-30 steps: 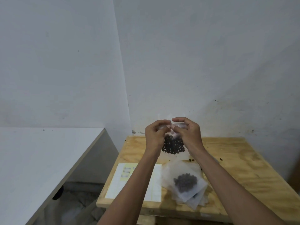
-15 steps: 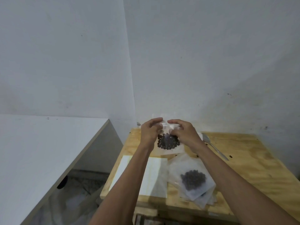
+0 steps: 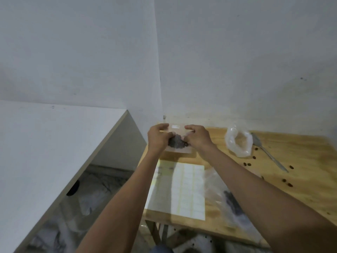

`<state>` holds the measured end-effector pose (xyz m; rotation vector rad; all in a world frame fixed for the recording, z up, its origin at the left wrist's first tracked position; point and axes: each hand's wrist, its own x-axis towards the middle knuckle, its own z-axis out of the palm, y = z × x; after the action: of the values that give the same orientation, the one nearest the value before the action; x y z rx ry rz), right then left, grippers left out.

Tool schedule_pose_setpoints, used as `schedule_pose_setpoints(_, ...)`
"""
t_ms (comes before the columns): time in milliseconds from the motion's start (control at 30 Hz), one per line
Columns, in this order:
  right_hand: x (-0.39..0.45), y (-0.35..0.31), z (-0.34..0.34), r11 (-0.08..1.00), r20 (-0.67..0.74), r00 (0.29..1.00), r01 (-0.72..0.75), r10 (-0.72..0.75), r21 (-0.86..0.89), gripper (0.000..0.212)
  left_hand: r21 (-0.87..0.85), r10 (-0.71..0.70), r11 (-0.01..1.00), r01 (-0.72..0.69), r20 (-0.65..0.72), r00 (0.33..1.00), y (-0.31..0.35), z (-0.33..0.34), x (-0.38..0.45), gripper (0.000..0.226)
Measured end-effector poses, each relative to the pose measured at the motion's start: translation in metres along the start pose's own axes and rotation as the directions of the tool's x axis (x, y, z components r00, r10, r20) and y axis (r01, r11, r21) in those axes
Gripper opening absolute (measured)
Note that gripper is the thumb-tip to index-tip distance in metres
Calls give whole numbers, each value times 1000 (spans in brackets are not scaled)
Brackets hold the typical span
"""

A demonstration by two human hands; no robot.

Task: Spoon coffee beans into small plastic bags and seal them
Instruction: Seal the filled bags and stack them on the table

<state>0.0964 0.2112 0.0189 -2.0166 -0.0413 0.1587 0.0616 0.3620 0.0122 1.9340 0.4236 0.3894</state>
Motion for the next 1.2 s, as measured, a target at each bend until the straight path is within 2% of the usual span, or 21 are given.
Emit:
schedule_pose_setpoints(167, 10, 5, 22, 966, -16, 1000, 1, -6, -259, 49, 182, -9, 983, 4, 26, 1000, -22, 6, 12, 44)
schedule_pose_setpoints(267, 4, 5, 28, 825, 10, 999, 32, -33, -564, 41, 320, -26, 947, 5, 62, 998, -26, 9, 13, 41)
schedule_pose_setpoints(300, 0, 4, 28, 789, 4, 999, 33, -39, -614, 40, 361, -19, 933, -5, 62, 998, -25, 10, 13, 42)
schedule_pose_setpoints(400, -10, 0, 17, 806, -9, 997, 56, -76, -590, 39, 484, 56, 873, -65, 34, 998, -12, 11, 8, 44)
schedule_pose_setpoints(533, -29, -16, -22, 869, -25, 991, 101, -130, -485, 17, 447, 124, 884, -138, 61, 990, 11, 13, -10, 26)
schedule_pose_setpoints(600, -41, -23, -47, 869, 10, 992, 114, -124, -482, 9, 460, 92, 878, -130, 103, 990, 24, 14, -26, 21)
schedule_pose_setpoints(700, -65, -23, -86, 881, 76, 996, 82, -52, -467, 15, 496, 21, 861, -109, 181, 983, 42, 15, -57, 20)
schedule_pose_setpoints(800, -95, -14, -119, 823, 139, 990, 59, 24, -565, 26, 493, -49, 865, -92, 267, 963, 55, 18, -89, 28)
schedule_pose_setpoints(967, -136, 5, -141, 690, 136, 975, -23, 175, -723, 50, 469, -290, 881, 62, 430, 855, 71, 28, -145, 39)
schedule_pose_setpoints(1067, -152, 22, -139, 672, 110, 983, -18, 147, -740, 44, 482, -294, 875, 48, 449, 844, 66, 39, -170, 36)
schedule_pose_setpoints(1200, -165, 37, -134, 719, 22, 999, -20, 49, -694, 35, 470, -192, 882, -19, 397, 898, 59, 51, -184, 29)
